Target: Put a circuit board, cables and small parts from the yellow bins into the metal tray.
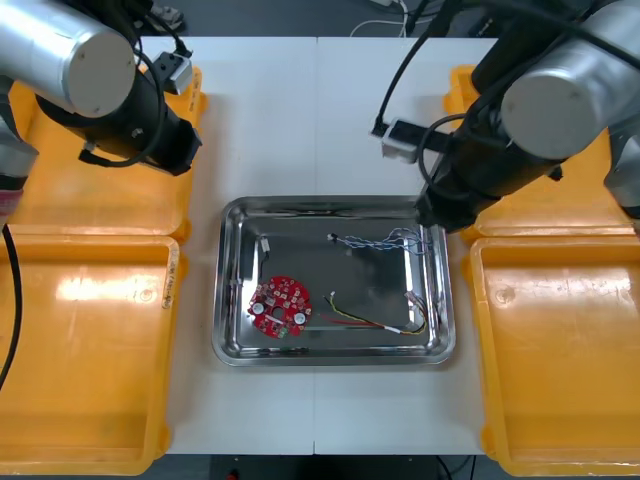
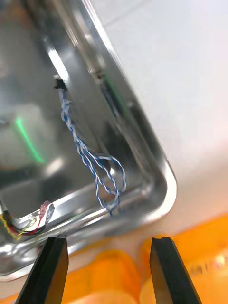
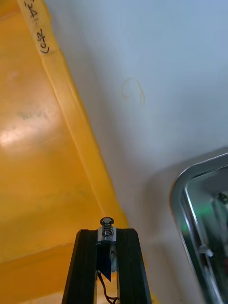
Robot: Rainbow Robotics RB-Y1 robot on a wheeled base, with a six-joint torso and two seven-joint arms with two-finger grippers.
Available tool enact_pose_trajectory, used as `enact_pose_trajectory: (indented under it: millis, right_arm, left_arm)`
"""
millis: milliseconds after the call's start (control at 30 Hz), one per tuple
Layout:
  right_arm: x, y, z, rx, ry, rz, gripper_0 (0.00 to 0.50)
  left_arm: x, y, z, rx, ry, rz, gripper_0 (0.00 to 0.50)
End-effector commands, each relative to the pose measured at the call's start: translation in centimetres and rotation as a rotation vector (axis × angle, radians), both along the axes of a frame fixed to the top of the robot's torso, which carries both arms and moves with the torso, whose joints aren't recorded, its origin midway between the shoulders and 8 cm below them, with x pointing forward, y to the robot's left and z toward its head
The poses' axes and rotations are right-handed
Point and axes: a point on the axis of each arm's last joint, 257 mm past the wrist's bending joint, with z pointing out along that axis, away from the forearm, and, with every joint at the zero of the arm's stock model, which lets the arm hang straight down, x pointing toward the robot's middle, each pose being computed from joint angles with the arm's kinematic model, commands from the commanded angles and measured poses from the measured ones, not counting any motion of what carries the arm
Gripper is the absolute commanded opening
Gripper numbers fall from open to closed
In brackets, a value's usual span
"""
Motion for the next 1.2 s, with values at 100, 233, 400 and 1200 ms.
enact_pose_trajectory:
  millis: [100,233,400,1200]
  right_arm:
    - [0.3,-4.1,3.9,0.084,-0.022,-0.239,0.5]
    - [0.2,-7.4,4.5,0.11,-0.024,-0.391,0.5]
    - [-0.3,-10.6,5.3,0.16,-0.02,-0.53,0.5]
    - [-2.2,-21.7,4.6,0.293,-0.036,-0.935,0.5]
  left_arm:
    - [-1.3,-4.1,-1.5,-0.003,-0.007,-0.013,0.0]
    - [-1.7,-5.9,-2.5,-0.008,-0.007,0.005,0.0]
    - [-2.1,-8.0,-3.5,-0.022,-0.006,0.022,0.0]
    - [-5.2,-15.8,-10.5,-0.153,0.06,0.083,0.0]
